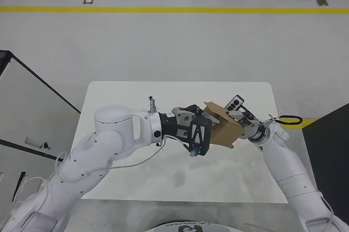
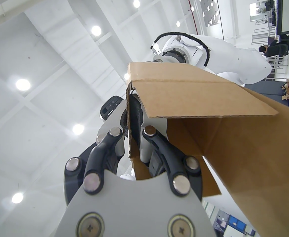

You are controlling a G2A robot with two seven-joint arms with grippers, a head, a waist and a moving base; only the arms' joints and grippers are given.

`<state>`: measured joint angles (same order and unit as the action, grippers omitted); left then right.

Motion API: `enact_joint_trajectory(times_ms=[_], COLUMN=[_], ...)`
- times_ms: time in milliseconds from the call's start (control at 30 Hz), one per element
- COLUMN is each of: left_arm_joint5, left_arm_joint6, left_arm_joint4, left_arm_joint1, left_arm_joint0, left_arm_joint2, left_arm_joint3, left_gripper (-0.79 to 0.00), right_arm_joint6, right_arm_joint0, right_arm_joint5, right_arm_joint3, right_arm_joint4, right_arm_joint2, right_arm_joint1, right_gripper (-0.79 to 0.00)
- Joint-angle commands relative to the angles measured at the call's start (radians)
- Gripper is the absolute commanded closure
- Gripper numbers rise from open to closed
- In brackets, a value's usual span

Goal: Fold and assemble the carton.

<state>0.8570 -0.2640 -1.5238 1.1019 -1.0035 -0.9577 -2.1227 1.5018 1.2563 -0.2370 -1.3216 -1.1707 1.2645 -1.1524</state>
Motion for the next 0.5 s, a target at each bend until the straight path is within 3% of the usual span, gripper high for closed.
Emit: enact_joint_trajectory(times_ms=[0, 467], left_arm_joint5=[0.001, 0.000], left_arm_joint6=[0.001, 0.004], left_arm_joint4=[-0.001, 0.003], left_arm_joint1=[0.001, 0.000], left_arm_joint0=[0.003, 0.000], left_arm_joint2=[0.006, -0.002], left_arm_joint3=[0.002, 0.006], left_gripper=[0.000, 0.000], right_arm_joint6=[0.000, -0.003], right_arm_joint0=[0.000, 0.001], right_arm_joint5=[0.000, 0.001], right_arm_joint3=[0.000, 0.004], right_arm_joint4=[-0.002, -0.003], right_arm_joint2=[-0.002, 0.002], right_arm_joint1=[0.000, 0.000], right_gripper=[0.000, 0.000])
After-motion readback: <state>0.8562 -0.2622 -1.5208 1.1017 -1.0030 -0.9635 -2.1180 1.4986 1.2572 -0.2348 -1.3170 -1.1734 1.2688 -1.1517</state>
